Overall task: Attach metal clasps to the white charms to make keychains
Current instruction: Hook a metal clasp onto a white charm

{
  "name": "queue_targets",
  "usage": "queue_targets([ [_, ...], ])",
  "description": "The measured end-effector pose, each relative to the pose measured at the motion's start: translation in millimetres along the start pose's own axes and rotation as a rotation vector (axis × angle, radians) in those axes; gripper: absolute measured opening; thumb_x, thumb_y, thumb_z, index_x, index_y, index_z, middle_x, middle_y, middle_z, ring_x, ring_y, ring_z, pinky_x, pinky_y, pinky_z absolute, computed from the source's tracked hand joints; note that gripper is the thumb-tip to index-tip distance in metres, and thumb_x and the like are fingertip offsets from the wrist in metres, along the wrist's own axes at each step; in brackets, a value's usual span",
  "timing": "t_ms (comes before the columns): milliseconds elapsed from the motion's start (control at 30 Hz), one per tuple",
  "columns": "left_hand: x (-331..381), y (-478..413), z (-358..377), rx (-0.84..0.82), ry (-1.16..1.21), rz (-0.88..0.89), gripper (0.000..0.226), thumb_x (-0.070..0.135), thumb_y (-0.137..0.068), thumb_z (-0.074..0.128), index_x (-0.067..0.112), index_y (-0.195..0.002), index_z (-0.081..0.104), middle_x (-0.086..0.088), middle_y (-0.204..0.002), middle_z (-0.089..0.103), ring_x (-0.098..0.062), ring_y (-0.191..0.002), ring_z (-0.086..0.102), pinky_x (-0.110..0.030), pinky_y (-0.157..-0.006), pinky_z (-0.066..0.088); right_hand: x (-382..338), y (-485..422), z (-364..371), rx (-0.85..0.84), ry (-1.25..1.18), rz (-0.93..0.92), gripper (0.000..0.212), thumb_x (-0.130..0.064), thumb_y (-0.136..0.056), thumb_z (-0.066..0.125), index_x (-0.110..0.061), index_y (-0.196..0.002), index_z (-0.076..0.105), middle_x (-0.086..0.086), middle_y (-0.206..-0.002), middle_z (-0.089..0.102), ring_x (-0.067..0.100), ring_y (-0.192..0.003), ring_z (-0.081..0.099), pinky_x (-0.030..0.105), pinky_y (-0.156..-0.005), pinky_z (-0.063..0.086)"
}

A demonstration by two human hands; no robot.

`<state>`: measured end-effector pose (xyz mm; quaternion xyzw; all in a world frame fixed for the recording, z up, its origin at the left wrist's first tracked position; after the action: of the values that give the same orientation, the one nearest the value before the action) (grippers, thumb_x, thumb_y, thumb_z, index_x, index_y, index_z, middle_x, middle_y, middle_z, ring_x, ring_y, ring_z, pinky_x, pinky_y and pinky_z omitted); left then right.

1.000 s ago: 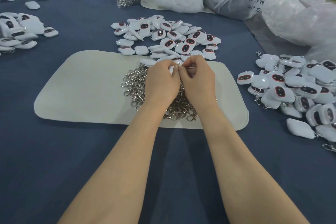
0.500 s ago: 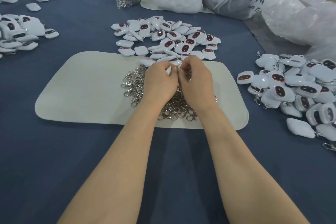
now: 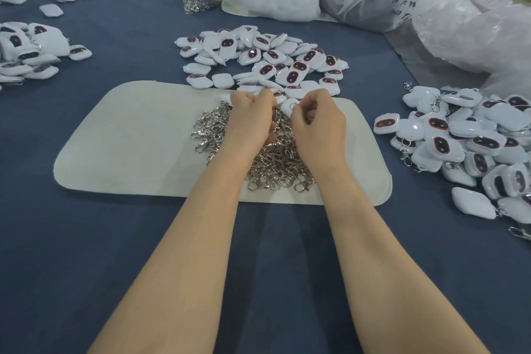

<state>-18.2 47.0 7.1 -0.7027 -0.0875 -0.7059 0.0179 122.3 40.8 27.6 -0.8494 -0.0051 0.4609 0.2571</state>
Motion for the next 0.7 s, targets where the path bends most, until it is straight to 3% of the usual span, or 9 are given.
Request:
queue_targets([
  [67,-3,-2,3,-0.031,-0.069,0.000,0.009,0.016,-0.089,0.047,0.019,-0.093,0.040,0.000,-0.086,0.052,-0.012,-0.072,0.055,-0.027,-0.064,0.050,1,0,0,-0.004,-0.012,0.007,0.010,-0.007,-0.088,0.054,-0.014,-0.084,0.049,0.000,-0.077,0.056,0.014,-0.069,0.051,0.011,-0.058,0.035],
  [167,3,-3,2,-0.015,-0.215,0.103,0.017,0.017,-0.089,0.054,0.014,-0.105,0.049,0.001,-0.083,0.058,-0.008,-0.064,0.053,-0.016,-0.052,0.044,1,0,1,-0.002,-0.040,0.016,0.010,-0.007,-0.088,0.055,-0.014,-0.083,0.049,-0.005,-0.072,0.053,0.011,-0.066,0.049,0.012,-0.060,0.037],
  [300,10,1,-2,0.014,-0.161,0.181,0.016,0.021,-0.093,0.057,0.006,-0.092,0.064,-0.010,-0.087,0.070,-0.022,-0.077,0.070,-0.036,-0.069,0.058,2,0,-1,0.009,-0.056,0.027,0.011,-0.007,-0.088,0.055,-0.015,-0.083,0.050,-0.011,-0.070,0.051,0.005,-0.063,0.049,0.009,-0.060,0.038],
  [433,8,4,0,0.003,-0.039,0.140,0.010,0.024,-0.100,0.042,0.020,-0.095,0.051,-0.004,-0.088,0.061,-0.006,-0.053,0.066,-0.024,-0.047,0.054,1,0,-2,0.010,-0.059,0.031,0.012,-0.006,-0.087,0.055,-0.015,-0.082,0.050,-0.011,-0.069,0.051,0.005,-0.063,0.049,0.008,-0.059,0.038],
  [533,11,4,3,0.010,-0.022,0.133,0.011,0.019,-0.097,0.038,0.023,-0.087,0.039,-0.007,-0.087,0.055,-0.005,-0.045,0.060,-0.022,-0.042,0.050,1,-1,-2,0.014,-0.041,0.029,0.011,-0.006,-0.087,0.054,-0.014,-0.082,0.050,-0.008,-0.070,0.051,0.007,-0.063,0.048,0.009,-0.059,0.038],
  [600,10,4,9,-0.047,-0.027,0.121,0.008,0.015,-0.095,0.041,0.021,-0.088,0.040,-0.006,-0.086,0.057,-0.006,-0.051,0.063,-0.026,-0.048,0.055,1,-1,-3,0.016,-0.034,0.033,0.011,-0.006,-0.087,0.054,-0.014,-0.083,0.050,-0.006,-0.071,0.053,0.011,-0.065,0.050,0.012,-0.060,0.038],
  [700,6,3,13,-0.111,-0.157,0.139,0.003,0.020,-0.093,0.054,0.017,-0.095,0.054,-0.005,-0.094,0.064,-0.017,-0.078,0.070,-0.040,-0.072,0.060,4,-2,-3,0.010,-0.028,0.045,0.009,-0.007,-0.088,0.055,-0.014,-0.084,0.050,0.001,-0.076,0.058,0.018,-0.070,0.054,0.018,-0.062,0.039],
])
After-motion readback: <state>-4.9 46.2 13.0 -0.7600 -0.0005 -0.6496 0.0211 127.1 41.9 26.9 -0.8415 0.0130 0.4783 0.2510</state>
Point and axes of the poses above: each hand's wrist, its own y-axis away from the middle knuckle, its own z-axis out of the palm, x = y × z, the point moved 9 cm from there along -y, towards the middle knuckle
